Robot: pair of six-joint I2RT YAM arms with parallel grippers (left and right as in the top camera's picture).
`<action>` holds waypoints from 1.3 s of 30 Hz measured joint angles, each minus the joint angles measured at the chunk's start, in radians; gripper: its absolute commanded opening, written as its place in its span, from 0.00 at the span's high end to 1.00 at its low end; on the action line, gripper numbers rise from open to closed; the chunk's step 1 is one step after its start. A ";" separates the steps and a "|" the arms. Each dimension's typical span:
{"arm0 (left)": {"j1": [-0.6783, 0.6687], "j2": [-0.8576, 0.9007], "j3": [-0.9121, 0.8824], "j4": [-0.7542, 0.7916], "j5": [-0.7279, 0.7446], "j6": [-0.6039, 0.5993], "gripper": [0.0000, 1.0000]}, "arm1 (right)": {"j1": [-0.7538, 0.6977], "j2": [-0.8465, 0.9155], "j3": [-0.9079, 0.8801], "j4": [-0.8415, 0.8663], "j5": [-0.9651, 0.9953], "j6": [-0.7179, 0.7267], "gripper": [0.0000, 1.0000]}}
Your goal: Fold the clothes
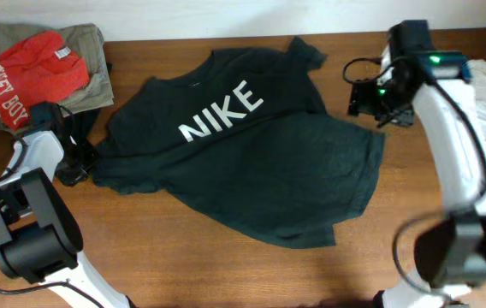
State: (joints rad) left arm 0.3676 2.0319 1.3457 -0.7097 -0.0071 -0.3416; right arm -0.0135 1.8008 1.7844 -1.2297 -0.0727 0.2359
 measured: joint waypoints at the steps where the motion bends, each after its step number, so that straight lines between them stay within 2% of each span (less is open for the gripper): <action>1: 0.000 0.000 0.000 0.000 0.000 0.000 0.99 | 0.000 -0.067 0.002 -0.018 0.000 0.000 0.20; 6: 0.000 0.000 0.000 0.000 0.000 0.000 0.99 | 0.002 -0.264 0.012 -0.209 -0.011 0.002 0.25; 10: 0.000 0.000 0.000 0.001 0.001 0.000 0.99 | 0.060 -0.316 -0.136 -0.200 -0.016 0.008 0.25; 17: 0.000 0.000 0.000 0.002 0.000 0.000 0.99 | 0.223 -0.302 -0.579 -0.024 -0.024 0.138 0.26; 24: 0.000 0.000 -0.001 0.002 0.001 0.000 0.99 | 0.321 -0.332 -0.865 0.162 -0.025 0.284 0.27; 27: 0.000 0.000 -0.001 0.003 0.000 0.000 0.99 | 0.321 -0.376 -0.958 0.228 -0.023 0.304 0.26; 31: 0.000 0.000 -0.001 0.003 0.000 0.000 0.99 | 0.321 -0.389 -1.060 0.327 -0.023 0.323 0.20; 39: 0.000 0.000 -0.001 0.004 0.000 0.000 0.99 | 0.299 -0.390 -1.088 0.387 -0.050 0.339 0.21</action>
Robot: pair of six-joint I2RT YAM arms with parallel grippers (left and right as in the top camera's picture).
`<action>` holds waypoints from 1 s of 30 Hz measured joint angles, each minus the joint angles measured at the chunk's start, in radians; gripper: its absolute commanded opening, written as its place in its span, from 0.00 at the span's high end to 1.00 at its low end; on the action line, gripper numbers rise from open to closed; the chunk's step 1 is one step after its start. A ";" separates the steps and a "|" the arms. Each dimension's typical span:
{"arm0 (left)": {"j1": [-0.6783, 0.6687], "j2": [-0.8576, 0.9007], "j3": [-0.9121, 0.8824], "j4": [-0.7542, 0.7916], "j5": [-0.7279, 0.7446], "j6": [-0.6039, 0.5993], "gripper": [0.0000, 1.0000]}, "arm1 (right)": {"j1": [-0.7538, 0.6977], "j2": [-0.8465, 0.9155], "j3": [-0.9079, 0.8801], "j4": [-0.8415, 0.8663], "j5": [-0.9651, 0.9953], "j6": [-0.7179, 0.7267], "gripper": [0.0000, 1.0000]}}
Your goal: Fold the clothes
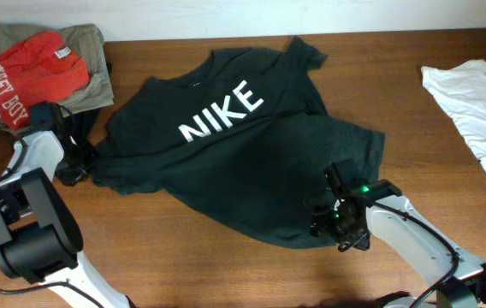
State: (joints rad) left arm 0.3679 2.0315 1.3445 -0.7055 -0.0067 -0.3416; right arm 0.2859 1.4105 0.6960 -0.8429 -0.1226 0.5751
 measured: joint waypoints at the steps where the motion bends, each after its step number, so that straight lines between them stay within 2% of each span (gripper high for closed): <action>1: 0.000 0.000 0.000 0.000 0.000 0.000 0.98 | -0.001 0.000 -0.006 0.007 -0.007 0.002 0.22; 7: 0.000 0.000 0.000 0.003 0.000 0.000 0.98 | -0.002 -0.002 -0.077 0.052 -0.023 0.060 0.24; 8: 0.000 0.000 0.000 0.003 0.000 0.000 0.99 | -0.002 -0.004 -0.077 0.053 -0.025 0.071 0.28; 11: 0.000 0.000 0.000 0.003 0.000 0.000 0.98 | -0.002 -0.005 -0.080 0.058 -0.026 0.091 0.53; 12: 0.000 0.000 0.000 0.003 0.000 0.000 0.98 | -0.002 -0.005 -0.082 0.059 -0.026 0.099 0.55; 16: 0.000 0.000 0.000 0.006 0.000 0.000 0.98 | -0.002 -0.005 -0.086 0.061 -0.026 0.106 0.58; 19: 0.000 0.000 0.000 0.006 0.000 0.000 0.98 | -0.002 -0.005 -0.086 0.063 -0.026 0.107 0.68; 24: 0.000 0.000 0.000 0.006 0.000 0.000 0.98 | -0.002 -0.003 -0.087 0.075 -0.022 0.106 0.68; 25: 0.000 0.000 0.000 0.006 0.000 0.000 0.98 | -0.002 -0.002 -0.087 0.077 -0.022 0.107 0.73; 27: 0.000 0.000 0.000 0.006 0.000 0.000 0.98 | -0.002 0.014 -0.080 0.079 -0.021 0.108 0.93; 30: 0.000 0.000 0.000 0.007 0.000 0.000 0.98 | -0.002 0.039 -0.063 0.089 -0.028 0.107 0.96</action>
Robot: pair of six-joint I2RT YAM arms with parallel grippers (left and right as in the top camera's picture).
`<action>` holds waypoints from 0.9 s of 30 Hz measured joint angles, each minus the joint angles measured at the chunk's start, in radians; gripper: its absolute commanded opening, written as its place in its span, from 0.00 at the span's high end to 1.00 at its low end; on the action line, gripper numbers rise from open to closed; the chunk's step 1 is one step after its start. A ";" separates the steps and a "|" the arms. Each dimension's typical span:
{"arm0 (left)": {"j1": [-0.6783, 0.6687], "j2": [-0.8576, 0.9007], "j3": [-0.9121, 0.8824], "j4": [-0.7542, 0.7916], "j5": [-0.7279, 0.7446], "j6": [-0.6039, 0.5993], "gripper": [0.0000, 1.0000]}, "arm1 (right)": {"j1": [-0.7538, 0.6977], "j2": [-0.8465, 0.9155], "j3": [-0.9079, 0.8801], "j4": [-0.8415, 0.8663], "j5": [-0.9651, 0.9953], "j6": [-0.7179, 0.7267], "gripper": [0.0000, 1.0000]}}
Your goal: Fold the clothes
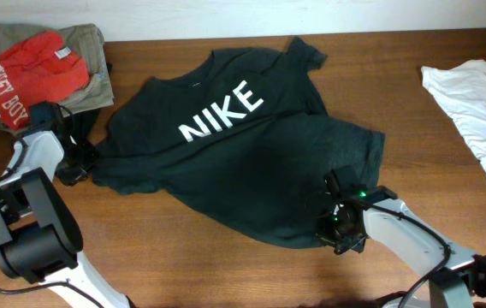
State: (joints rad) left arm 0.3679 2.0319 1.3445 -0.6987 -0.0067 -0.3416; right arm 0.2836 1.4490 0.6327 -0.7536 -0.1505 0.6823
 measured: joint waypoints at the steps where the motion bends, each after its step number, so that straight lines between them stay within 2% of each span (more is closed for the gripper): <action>1: 0.000 0.000 0.000 0.000 0.000 0.000 1.00 | 0.000 0.002 0.002 -0.003 -0.002 0.001 0.96; 7: 0.000 0.000 0.000 -0.015 0.024 0.000 1.00 | 0.000 0.023 0.064 -0.122 0.035 0.001 0.96; 14: 0.000 -0.056 -0.013 -0.063 0.196 0.017 1.00 | 0.000 -0.048 0.478 -0.515 0.229 -0.002 0.96; 17: 0.000 -0.189 -0.019 -0.099 0.230 0.032 0.99 | 0.000 -0.073 0.627 -0.555 0.282 -0.029 0.96; 21: -0.001 -0.495 -0.019 -0.114 0.254 0.046 1.00 | 0.000 -0.104 0.800 -0.570 0.314 -0.072 0.96; 27: -0.002 -0.913 -0.019 -0.121 0.245 0.050 0.99 | 0.000 -0.115 0.932 -0.573 0.340 -0.142 0.96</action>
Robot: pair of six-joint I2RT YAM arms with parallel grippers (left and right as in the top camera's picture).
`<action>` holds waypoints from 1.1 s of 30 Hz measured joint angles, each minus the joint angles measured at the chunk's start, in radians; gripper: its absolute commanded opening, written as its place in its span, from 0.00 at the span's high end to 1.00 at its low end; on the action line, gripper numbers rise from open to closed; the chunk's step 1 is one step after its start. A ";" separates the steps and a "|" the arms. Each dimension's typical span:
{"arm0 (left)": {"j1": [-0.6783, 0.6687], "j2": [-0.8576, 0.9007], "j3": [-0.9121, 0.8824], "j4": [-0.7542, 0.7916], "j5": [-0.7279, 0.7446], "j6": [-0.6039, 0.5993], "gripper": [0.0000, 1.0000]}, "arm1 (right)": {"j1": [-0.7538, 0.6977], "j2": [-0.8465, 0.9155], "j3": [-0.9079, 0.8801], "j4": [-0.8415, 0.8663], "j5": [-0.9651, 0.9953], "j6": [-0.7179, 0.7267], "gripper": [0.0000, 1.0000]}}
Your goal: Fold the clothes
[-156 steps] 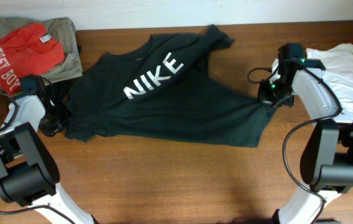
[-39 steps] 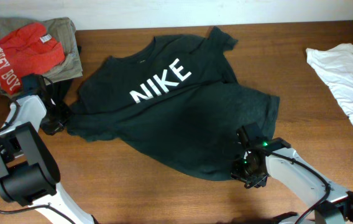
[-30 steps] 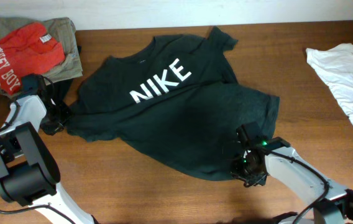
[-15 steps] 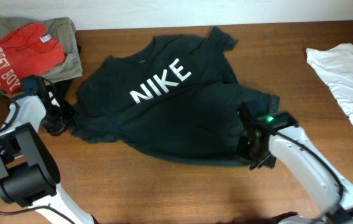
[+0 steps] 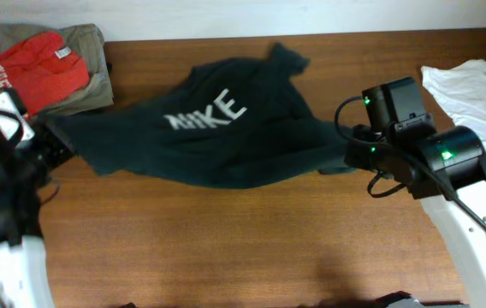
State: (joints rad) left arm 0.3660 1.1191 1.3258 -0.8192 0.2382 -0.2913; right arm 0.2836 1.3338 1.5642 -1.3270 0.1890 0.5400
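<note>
A dark Nike T-shirt (image 5: 226, 141) hangs stretched between both arms, print facing up, and sags over the wooden table (image 5: 226, 248). My left gripper (image 5: 53, 144) is shut on the shirt's left end, at the left side of the overhead view. My right gripper (image 5: 352, 161) is shut on the shirt's right end, and the raised right arm largely hides its fingers. Both arms are high and close to the camera.
A folded pile of red and olive clothes (image 5: 46, 64) lies at the back left corner. A crumpled white garment (image 5: 474, 103) lies at the right edge, beside the right arm.
The shirt lay flat then, with my right gripper at its front hem and my left at the left sleeve. Now both arms are raised and the shirt is lifted, stretched and narrowed between them.
At first my left gripper sat at the shirt's left sleeve and my right arm hovered by the far right side. Then the right gripper was down at the front hem and stayed there. Now both grippers hold the shirt off the table.
</note>
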 measured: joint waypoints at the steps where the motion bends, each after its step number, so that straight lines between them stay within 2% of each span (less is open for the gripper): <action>1: 0.000 -0.053 0.000 -0.002 -0.010 0.000 1.00 | 0.000 0.000 0.021 0.000 0.006 -0.011 0.96; 5: 0.000 -0.219 0.035 -0.006 -0.039 0.000 1.00 | 0.000 -0.019 0.134 -0.005 0.021 -0.048 0.96; 10: 0.000 -0.343 0.256 -0.048 -0.056 0.000 1.00 | 0.000 -0.090 0.393 -0.043 0.051 -0.102 0.96; 19: 0.000 -0.360 0.762 -0.134 -0.104 0.000 0.99 | 0.000 -0.182 0.872 -0.123 0.135 -0.186 0.96; 23: 0.000 -0.355 0.806 -0.135 -0.131 0.000 1.00 | 0.000 -0.185 0.914 -0.105 0.147 -0.215 0.96; 28: 0.000 -0.195 0.808 -0.135 -0.122 -0.001 1.00 | 0.000 -0.095 0.916 -0.074 0.212 -0.230 0.96; 33: 0.000 0.191 0.811 -0.129 -0.037 -0.005 1.00 | -0.029 0.130 0.917 -0.032 0.278 -0.231 0.96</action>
State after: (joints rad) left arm 0.3660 1.3098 2.1365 -0.9478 0.2016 -0.2958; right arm 0.2543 1.4643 2.4817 -1.3586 0.4667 0.3092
